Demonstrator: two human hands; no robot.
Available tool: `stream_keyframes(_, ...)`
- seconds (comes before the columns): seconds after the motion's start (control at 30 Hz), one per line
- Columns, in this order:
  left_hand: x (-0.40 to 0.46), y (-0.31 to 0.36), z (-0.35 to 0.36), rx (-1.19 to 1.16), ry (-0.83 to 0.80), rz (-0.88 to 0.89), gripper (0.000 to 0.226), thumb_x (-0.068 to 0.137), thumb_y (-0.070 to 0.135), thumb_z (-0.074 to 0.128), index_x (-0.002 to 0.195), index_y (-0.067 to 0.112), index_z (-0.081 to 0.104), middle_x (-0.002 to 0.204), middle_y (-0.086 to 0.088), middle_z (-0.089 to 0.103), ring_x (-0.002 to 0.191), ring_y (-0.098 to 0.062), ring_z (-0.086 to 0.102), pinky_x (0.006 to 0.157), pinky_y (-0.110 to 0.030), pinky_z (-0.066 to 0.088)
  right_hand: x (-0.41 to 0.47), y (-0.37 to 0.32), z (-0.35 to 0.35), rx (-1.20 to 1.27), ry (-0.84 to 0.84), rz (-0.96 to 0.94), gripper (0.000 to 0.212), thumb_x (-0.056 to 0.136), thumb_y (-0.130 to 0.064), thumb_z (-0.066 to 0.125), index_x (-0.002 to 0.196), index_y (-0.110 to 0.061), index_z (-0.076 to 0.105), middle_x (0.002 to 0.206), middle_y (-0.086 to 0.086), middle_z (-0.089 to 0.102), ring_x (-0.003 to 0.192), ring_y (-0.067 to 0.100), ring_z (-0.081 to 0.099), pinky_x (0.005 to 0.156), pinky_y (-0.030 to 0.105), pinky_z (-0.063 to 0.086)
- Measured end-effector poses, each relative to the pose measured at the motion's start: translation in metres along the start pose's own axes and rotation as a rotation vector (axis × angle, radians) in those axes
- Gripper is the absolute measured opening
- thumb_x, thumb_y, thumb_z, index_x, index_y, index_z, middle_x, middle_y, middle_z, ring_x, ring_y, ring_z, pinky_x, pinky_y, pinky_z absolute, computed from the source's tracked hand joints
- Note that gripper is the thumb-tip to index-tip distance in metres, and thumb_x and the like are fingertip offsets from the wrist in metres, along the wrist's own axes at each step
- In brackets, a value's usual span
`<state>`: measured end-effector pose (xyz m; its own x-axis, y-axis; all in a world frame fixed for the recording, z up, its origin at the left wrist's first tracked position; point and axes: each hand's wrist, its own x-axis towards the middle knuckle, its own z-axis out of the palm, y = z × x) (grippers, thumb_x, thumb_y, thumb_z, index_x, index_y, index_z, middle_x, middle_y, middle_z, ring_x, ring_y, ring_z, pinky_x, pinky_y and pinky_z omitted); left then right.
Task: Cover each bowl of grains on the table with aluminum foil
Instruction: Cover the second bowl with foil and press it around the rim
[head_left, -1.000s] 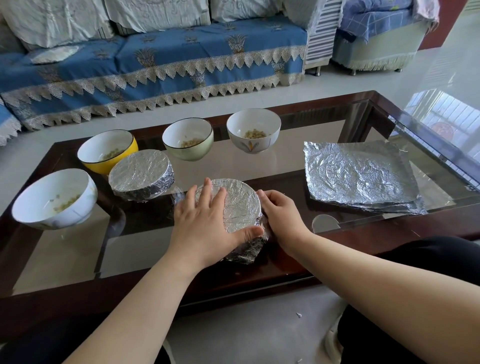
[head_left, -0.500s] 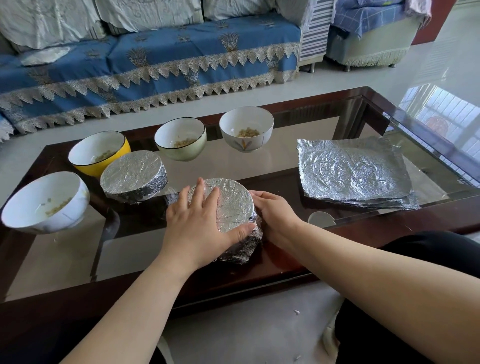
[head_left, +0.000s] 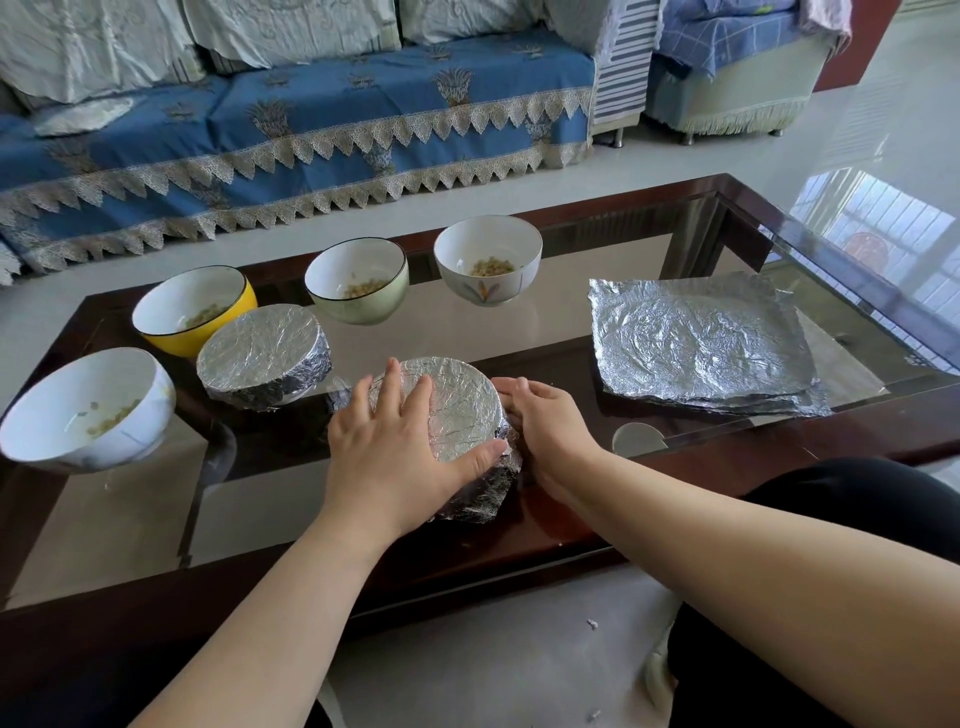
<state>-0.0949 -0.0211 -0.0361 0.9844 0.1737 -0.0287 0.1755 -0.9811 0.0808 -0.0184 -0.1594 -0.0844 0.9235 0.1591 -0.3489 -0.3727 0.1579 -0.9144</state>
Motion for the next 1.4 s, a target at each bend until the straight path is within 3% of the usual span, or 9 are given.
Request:
stream_keyframes(0.17,-0.001,0.002,-0.001,0.004,0.003,-0.014,0.132,0.047,0.101,-0.008,0.155,0.028,0.018,0.166,-0.004,0.001,0.15,-0.028,0.001,0.117,-0.052,0.015,-0.022,-0.001,-0.005,-0.118,-0.135,-0.207,0.046,0.107,-0.034,0.027,0.11,-0.02,0.071,0.107,0.001,0.074,0.109,0.023,0.066,0.101,0.042,0.048)
stream_keyframes(0.27,-0.001,0.001,-0.001,0.01,0.002,-0.029,0.125,0.052,0.097,-0.001,0.155,0.028,0.019,0.166,-0.005,0.001,0.15,-0.029,0.002,0.117,-0.052,0.016,-0.028,0.004,-0.003,-0.247,-0.196,-0.328,0.049,0.105,-0.041,0.025,0.126,-0.021,0.065,0.121,-0.007,0.069,0.12,0.007,0.059,0.109,0.036,0.04)
stream_keyframes(0.43,-0.001,0.003,-0.002,-0.011,0.019,-0.083,0.126,0.053,0.098,-0.001,0.154,0.027,0.02,0.166,-0.006,0.005,0.15,-0.03,0.005,0.116,-0.053,0.018,-0.026,-0.004,-0.006,-0.306,-0.26,-0.284,0.046,0.103,-0.049,0.027,0.134,-0.024,0.051,0.127,-0.017,0.057,0.12,-0.002,0.05,0.107,0.025,0.037)
stream_keyframes(0.63,-0.002,0.0,-0.017,-0.134,-0.111,-0.098,0.115,0.062,0.094,-0.007,0.157,0.031,0.009,0.166,-0.005,-0.006,0.151,-0.032,-0.004,0.118,-0.052,0.013,-0.017,-0.004,-0.002,-0.393,-0.181,-0.318,0.032,0.103,-0.039,0.038,0.119,-0.015,0.052,0.11,-0.012,0.058,0.105,0.004,0.055,0.099,0.032,0.044)
stream_keyframes(0.77,-0.011,-0.008,-0.035,-0.117,-0.165,-0.068,0.11,0.062,0.09,0.001,0.157,0.035,0.003,0.166,0.0,-0.004,0.149,-0.031,0.007,0.116,-0.048,0.019,-0.01,-0.012,-0.004,-0.42,-0.173,-0.355,0.013,0.1,-0.026,0.05,0.106,-0.023,0.061,0.125,-0.007,0.059,0.102,-0.001,0.058,0.101,0.03,0.045)
stream_keyframes(0.87,-0.011,-0.013,-0.03,0.044,-0.093,-0.025,0.119,0.058,0.095,-0.014,0.157,0.031,-0.002,0.165,-0.005,-0.011,0.151,-0.034,-0.006,0.118,-0.054,0.007,-0.007,-0.017,-0.004,-0.499,-0.158,-0.365,0.016,0.1,-0.027,0.051,0.103,-0.025,0.066,0.106,0.001,0.07,0.099,0.016,0.064,0.095,0.037,0.049)
stream_keyframes(1.03,0.001,-0.012,-0.011,0.028,-0.091,0.144,0.137,0.04,0.099,-0.023,0.157,0.03,-0.007,0.163,-0.006,-0.021,0.149,-0.032,-0.02,0.121,-0.054,-0.005,-0.009,-0.012,-0.005,-0.395,-0.146,-0.344,0.02,0.101,-0.033,0.047,0.109,-0.023,0.062,0.105,-0.001,0.07,0.103,0.01,0.064,0.098,0.036,0.049)
stream_keyframes(1.17,0.004,-0.013,-0.006,0.013,-0.087,0.148,0.134,0.042,0.099,-0.021,0.157,0.033,-0.003,0.165,-0.001,-0.013,0.151,-0.028,-0.014,0.121,-0.05,-0.003,-0.012,-0.007,-0.006,-0.368,-0.132,-0.296,0.026,0.101,-0.032,0.048,0.103,-0.013,0.065,0.101,0.008,0.07,0.093,0.016,0.064,0.09,0.039,0.05)
stream_keyframes(1.4,0.003,-0.012,-0.005,0.028,-0.052,0.148,0.129,0.046,0.099,-0.019,0.157,0.035,0.001,0.166,0.0,-0.009,0.152,-0.027,-0.009,0.121,-0.049,0.0,-0.009,-0.007,-0.004,-0.05,-0.134,-0.122,0.019,0.094,-0.021,0.062,0.078,-0.012,0.062,0.065,-0.002,0.064,0.057,0.01,0.057,0.055,0.024,0.046)
